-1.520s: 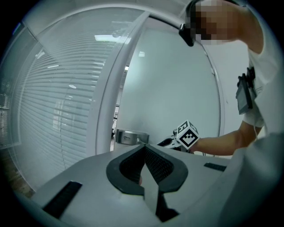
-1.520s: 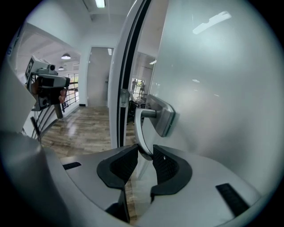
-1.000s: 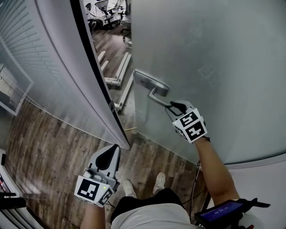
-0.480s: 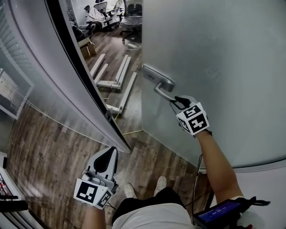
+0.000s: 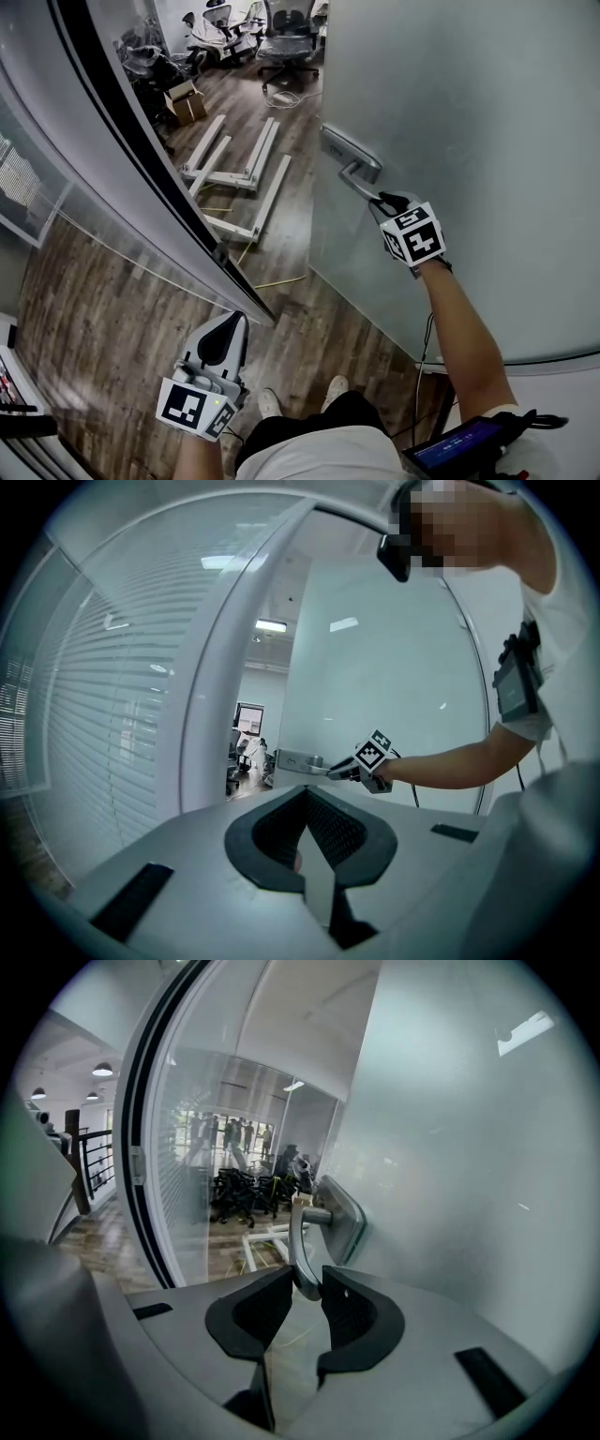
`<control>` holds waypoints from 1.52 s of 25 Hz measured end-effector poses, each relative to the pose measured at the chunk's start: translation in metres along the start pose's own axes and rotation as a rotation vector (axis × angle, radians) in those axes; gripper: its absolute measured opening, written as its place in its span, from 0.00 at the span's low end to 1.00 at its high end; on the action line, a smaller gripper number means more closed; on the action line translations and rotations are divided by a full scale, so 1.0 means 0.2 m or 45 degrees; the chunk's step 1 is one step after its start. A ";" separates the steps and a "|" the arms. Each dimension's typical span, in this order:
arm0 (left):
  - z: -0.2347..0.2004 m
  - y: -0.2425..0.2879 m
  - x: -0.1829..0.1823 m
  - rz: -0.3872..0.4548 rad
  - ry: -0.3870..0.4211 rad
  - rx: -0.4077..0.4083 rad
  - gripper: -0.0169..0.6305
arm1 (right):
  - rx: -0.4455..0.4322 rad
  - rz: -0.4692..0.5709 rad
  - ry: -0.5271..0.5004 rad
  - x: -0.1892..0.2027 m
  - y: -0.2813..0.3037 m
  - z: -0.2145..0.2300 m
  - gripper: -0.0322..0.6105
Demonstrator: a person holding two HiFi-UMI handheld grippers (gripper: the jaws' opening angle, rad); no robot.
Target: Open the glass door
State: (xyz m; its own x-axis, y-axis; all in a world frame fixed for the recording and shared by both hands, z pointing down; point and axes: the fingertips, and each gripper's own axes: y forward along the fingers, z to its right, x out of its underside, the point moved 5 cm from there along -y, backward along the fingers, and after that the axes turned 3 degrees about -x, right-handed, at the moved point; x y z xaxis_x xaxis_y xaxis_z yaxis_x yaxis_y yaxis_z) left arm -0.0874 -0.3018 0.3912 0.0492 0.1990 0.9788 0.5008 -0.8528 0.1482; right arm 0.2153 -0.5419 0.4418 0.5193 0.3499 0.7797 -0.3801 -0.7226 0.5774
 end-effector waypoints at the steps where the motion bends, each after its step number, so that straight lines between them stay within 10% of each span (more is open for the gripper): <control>1: 0.01 0.01 0.00 0.002 0.000 -0.007 0.03 | 0.003 -0.001 0.007 0.01 0.01 0.03 0.21; 26: 0.08 0.08 0.01 0.028 -0.029 -0.087 0.03 | 0.163 0.002 0.156 0.08 0.11 0.51 0.21; 38: -0.03 0.05 -0.04 0.066 -0.004 0.033 0.03 | 0.190 0.575 0.181 -0.19 -0.46 0.13 0.21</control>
State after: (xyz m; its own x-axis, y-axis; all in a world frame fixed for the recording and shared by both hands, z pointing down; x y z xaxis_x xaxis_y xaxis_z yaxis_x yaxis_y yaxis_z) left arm -0.0889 -0.3143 0.3857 0.0783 0.1562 0.9846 0.5196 -0.8493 0.0934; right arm 0.2504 -0.5047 0.3518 0.2147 0.0524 0.9753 -0.4242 -0.8945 0.1414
